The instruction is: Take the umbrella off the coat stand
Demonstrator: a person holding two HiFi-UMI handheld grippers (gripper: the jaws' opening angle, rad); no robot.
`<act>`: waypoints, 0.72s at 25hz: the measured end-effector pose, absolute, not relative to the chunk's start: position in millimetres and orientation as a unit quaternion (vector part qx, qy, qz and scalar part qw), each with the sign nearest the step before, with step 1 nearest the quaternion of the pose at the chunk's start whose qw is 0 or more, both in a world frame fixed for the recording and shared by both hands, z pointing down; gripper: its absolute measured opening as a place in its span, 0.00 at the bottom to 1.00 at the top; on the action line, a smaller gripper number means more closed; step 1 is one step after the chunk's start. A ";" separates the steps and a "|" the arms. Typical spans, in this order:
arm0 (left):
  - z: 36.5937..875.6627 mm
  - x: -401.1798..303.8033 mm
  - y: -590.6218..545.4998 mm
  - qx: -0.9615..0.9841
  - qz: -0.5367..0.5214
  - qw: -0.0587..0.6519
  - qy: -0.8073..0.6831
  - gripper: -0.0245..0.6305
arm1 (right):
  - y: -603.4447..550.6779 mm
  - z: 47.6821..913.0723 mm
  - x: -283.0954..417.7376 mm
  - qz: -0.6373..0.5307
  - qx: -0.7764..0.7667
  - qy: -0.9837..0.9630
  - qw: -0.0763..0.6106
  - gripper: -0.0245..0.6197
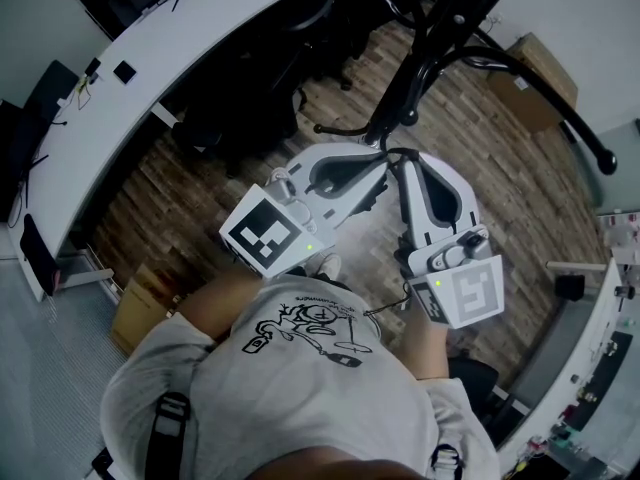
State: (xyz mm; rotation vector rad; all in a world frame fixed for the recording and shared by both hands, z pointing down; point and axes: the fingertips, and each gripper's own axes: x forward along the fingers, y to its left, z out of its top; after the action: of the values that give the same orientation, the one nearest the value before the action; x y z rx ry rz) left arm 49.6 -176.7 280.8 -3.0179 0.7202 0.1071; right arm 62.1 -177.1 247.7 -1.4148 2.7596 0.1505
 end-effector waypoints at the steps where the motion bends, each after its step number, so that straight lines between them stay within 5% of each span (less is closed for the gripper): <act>1: 283.5 50.8 -176.1 -0.972 0.032 0.017 0.231 0.07 | -176.7 249.8 63.3 0.046 -0.457 0.888 0.017 0.05; 18: 338.5 54.8 -189.5 -0.968 -0.008 -0.034 0.249 0.08 | -192.0 310.6 98.7 0.003 -0.490 0.872 -0.013 0.05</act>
State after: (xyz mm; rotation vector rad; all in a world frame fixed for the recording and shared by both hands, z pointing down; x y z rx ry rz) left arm 54.8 -189.5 338.5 -3.1079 0.7998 -0.0245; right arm 98.7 -192.0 310.6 -1.5525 2.7613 0.0085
